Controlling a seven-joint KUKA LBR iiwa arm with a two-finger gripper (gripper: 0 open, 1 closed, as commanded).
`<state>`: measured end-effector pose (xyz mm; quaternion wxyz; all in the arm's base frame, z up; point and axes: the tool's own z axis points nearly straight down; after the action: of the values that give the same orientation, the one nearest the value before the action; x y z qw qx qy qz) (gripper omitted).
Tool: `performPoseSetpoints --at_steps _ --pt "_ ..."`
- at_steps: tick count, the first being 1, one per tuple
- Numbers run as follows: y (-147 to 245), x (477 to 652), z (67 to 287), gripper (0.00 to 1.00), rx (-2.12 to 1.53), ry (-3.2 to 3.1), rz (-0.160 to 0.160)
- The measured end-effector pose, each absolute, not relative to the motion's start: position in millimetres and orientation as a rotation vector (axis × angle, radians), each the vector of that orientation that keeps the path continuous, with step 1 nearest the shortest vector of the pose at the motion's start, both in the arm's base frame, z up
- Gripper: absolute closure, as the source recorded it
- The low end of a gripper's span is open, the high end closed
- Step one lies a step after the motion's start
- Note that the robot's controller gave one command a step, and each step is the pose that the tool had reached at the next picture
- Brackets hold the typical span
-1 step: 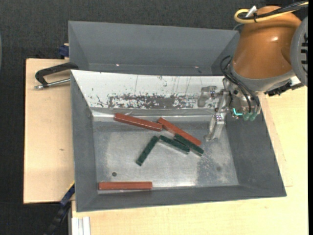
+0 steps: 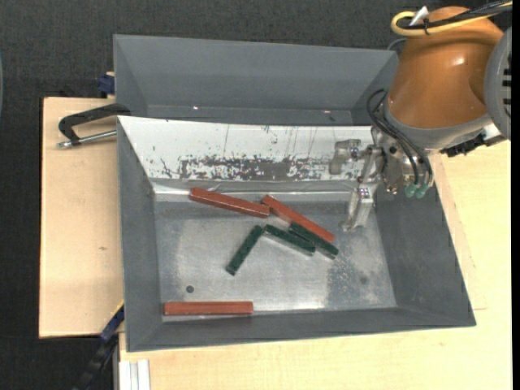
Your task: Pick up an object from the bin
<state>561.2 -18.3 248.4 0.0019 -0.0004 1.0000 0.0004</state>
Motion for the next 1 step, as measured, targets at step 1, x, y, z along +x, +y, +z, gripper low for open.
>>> performPoseSetpoints --at_steps 1 --pt "-3.2 575.6 172.9 0.00 0.036 3.135 0.002"
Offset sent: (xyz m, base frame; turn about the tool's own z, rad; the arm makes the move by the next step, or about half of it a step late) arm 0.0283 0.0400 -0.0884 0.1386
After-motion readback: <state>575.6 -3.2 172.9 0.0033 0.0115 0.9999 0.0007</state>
